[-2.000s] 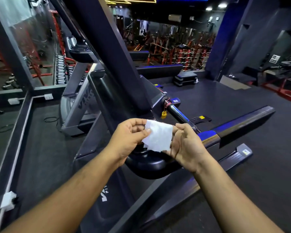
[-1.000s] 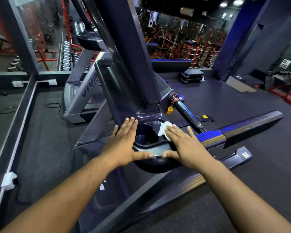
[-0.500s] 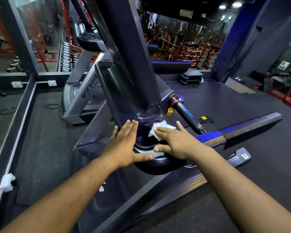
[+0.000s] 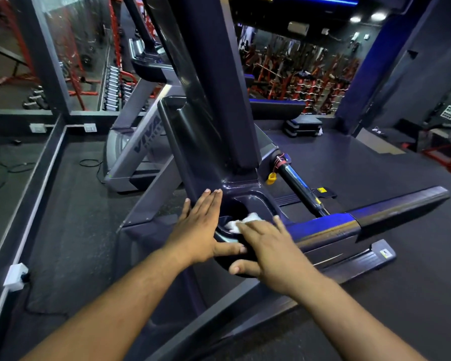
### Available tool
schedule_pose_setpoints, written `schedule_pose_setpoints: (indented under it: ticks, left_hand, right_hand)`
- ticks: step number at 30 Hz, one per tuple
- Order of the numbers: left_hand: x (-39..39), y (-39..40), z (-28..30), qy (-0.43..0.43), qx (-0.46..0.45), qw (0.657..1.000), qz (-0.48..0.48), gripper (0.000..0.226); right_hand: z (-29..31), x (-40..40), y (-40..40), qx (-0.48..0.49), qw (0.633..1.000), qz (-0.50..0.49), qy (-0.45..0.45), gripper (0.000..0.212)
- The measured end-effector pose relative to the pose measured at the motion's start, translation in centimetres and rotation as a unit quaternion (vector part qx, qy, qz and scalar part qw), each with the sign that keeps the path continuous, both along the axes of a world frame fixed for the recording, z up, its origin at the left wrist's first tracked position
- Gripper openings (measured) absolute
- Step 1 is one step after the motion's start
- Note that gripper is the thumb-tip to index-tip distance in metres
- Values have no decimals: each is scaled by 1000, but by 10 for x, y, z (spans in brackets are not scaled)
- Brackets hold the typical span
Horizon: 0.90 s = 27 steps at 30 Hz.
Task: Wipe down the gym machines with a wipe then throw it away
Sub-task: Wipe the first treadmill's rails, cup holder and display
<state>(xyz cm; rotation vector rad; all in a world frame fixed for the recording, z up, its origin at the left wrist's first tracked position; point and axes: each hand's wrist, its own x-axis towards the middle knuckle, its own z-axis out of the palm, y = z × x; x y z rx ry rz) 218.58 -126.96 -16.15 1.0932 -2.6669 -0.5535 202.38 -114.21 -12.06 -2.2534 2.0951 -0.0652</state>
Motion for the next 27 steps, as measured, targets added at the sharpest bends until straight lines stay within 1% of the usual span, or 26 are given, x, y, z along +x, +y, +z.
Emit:
schedule_pose_setpoints:
  ticks: [1,2,3,5,6,8,10,11,14,16,18,21,22,23,24,27]
  left_hand:
    - [0,0,0,-4,2,1000,-3,143]
    - [1,-1,1,-4,2,1000,-6,140]
    - [2,-1,1,-2,4,1000,-8,141]
    - [4,-2,2,1,18,1000,-14,149]
    - [4,-2,2,3,25,1000,-16,152]
    - [4,-3,2,10,38,999,-15,156]
    - [4,-4,1,13,45,999,-16,158]
    - [4,-5,2,11,45,999,-19,159]
    - [8,-4,5,-11,27,999,-36,159]
    - [12,-2,7,-25,15,999,-46,160]
    - [15,-2,10,-37,14,998,-56,162]
    - [15,-2,12,-41,26,997,-63,162]
    - [15,-2,13,-41,30,997,-65,161]
    - [15,-3,13,-43,32,996,-66,161]
    - [15,-4,13,-45,32,996,-67,160]
    - [15,-7,10,-51,27,996,-69,155]
  right_hand:
    - [-6,7,1,-4,999,28,-33,121]
    - [-12,10,2,-10,998,50,-41,118]
    - [-18,9,4,-26,997,62,-24,115]
    - [-24,-4,13,-93,994,52,32,105]
    - [-25,-13,19,-131,990,35,43,98]
    - [-27,-26,29,-189,981,12,33,88]
    - [-30,-21,33,-192,981,10,30,90]
    - [-33,-14,31,-186,982,24,30,93]
    - [-41,11,23,-143,987,70,24,106]
    - [-45,11,24,-130,989,66,36,111]
    - [-46,-5,31,-125,991,17,43,112]
    - [-39,-34,43,-109,988,-105,24,115]
    - [-37,-36,45,-97,987,-129,22,117]
    - [-37,-32,44,-92,987,-131,23,120]
    - [-39,-24,43,-91,989,-112,22,122]
    - [-45,5,41,-91,995,-35,27,122]
